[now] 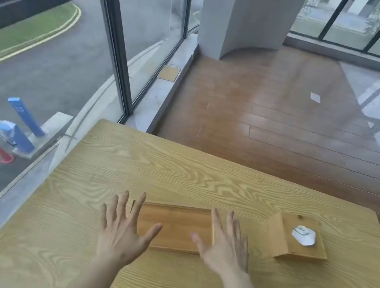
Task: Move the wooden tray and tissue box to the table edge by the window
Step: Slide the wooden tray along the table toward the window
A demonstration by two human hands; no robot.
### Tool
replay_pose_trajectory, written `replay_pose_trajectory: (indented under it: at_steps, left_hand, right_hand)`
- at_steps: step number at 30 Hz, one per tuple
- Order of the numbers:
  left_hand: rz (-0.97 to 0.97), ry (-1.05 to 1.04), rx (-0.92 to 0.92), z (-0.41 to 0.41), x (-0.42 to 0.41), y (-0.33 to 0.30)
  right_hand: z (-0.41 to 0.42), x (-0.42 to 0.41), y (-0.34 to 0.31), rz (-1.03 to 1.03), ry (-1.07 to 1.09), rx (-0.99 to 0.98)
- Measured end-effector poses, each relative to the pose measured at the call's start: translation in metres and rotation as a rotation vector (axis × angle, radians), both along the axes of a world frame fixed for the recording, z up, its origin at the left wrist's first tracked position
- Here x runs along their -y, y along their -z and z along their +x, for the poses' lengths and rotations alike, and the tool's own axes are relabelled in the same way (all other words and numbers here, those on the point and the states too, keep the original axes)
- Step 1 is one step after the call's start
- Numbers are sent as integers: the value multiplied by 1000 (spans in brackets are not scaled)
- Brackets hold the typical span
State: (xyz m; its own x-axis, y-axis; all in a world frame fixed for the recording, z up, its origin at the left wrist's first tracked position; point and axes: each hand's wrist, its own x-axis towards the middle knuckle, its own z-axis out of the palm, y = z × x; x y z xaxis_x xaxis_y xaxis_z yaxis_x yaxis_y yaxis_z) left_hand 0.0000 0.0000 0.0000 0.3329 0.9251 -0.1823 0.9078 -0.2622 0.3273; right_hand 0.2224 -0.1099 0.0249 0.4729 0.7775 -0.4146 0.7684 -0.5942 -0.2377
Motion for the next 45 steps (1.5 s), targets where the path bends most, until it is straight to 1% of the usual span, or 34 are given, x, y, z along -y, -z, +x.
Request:
replay_pose_trajectory:
  at_steps: [1, 4, 7, 12, 16, 20, 23, 26, 31, 36, 45]
  left_hand:
    - [-50, -6, -7, -4, 0, 2]
    - [-90, -37, 4, -17, 1, 17]
    - [-222, -71, 10, -24, 2, 29]
    - [-399, -137, 112, -26, -5, 44]
    - [-448, -167, 198, -23, -5, 51]
    - [-443, -209, 285, -20, -9, 53]
    - [-451, -246, 355, -18, -13, 52]
    - [-450, -284, 381, -21, -17, 49]
    - [-381, -360, 415, -47, -33, 42]
    - [-289, -472, 424, -89, -55, 32]
    - [-192, -820, 484, -183, -75, 28]
  right_hand:
    - [-2, 0, 5, -33, 0, -28]
    - [-6, 1, 20, -100, 30, -33]
    - [-14, 1, 36, -145, 74, -90]
    - [-19, -7, 54, -93, 238, -266]
    - [-22, -13, 61, -39, 314, -329]
    - [-23, -22, 62, 11, 418, -366]
    - [-21, -26, 63, 27, 452, -372]
    - [-22, -34, 59, 59, 495, -406]
    - [-39, -60, 53, 94, 463, -417]
    - [-76, -108, 47, 120, 363, -407]
    - [-171, -206, 47, 126, 72, -390]
